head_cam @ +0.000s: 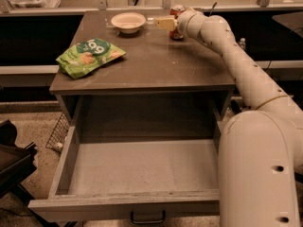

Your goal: Place coke can into top drawer

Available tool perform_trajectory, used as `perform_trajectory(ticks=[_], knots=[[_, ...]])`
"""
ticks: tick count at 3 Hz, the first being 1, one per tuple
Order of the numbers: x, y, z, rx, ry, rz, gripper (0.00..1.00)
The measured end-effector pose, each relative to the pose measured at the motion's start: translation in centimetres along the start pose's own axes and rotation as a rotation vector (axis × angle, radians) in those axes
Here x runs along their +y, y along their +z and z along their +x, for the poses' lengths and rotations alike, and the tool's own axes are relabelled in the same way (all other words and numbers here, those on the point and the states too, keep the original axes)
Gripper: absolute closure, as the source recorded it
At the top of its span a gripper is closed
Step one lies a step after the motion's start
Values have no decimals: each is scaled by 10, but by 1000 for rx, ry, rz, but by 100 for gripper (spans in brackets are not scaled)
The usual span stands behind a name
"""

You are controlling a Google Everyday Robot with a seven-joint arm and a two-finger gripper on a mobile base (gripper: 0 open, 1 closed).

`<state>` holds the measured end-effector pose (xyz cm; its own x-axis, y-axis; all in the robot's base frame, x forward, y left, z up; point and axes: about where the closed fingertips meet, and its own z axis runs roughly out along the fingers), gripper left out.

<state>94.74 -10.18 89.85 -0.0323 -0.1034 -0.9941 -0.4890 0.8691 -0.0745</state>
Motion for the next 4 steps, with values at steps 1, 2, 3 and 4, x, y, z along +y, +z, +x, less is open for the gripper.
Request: perform_trajectory(ticks=[1,2,3,4], knots=[[1,2,0,-1,-1,-1,40],[4,5,1,0,0,-6,72],[6,6,2,1,1,-9,95],[7,2,-11,-4,0,-11,100]])
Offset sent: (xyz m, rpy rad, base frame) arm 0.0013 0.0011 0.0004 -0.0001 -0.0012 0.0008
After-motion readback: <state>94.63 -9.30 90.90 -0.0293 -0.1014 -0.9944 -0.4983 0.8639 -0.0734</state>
